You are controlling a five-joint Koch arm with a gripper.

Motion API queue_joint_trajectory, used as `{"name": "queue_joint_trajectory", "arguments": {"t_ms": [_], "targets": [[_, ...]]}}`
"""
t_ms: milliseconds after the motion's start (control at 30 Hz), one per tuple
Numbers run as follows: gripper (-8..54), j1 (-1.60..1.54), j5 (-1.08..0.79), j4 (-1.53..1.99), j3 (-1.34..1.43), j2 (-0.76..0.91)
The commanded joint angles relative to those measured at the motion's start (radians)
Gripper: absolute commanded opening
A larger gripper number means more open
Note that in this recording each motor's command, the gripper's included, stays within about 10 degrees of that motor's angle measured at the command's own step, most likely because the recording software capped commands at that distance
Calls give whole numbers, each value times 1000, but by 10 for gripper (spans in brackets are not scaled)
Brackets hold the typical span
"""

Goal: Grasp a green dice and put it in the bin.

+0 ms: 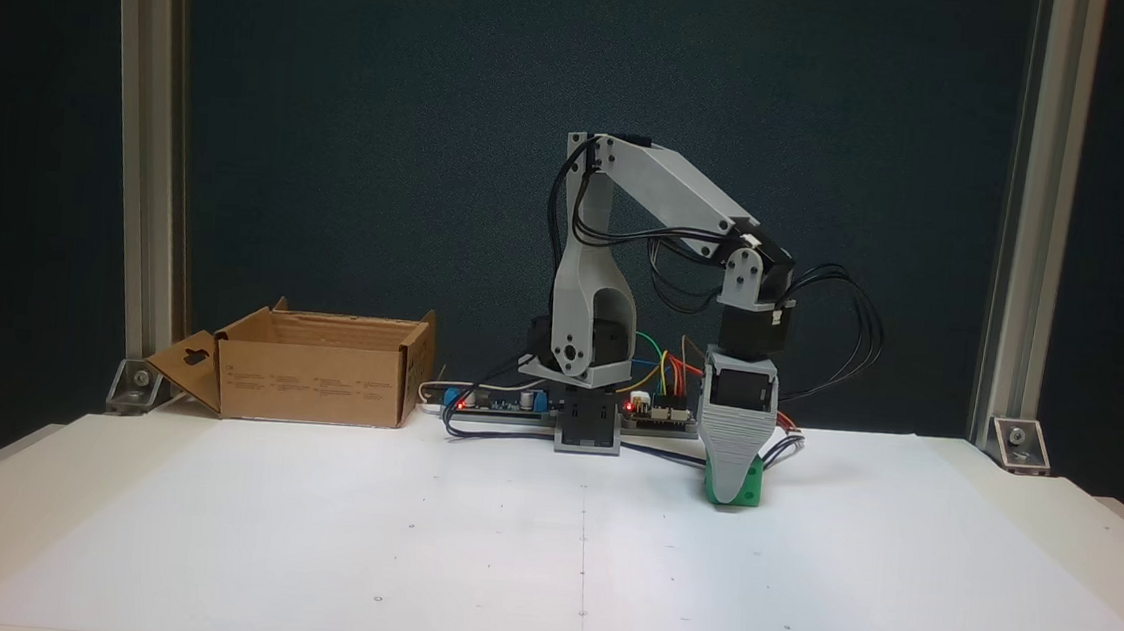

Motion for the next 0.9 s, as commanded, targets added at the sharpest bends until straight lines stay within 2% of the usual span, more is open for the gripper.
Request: {"name": "queue_joint_trajectory", "arguments": {"t_ms": [0, 100, 800, 867], "targets": [[308, 0, 72, -2, -9, 2], [272, 0, 74, -2, -9, 2], [268, -2, 74, -21, -9, -6], [190, -2, 77, -18, -9, -6]]}}
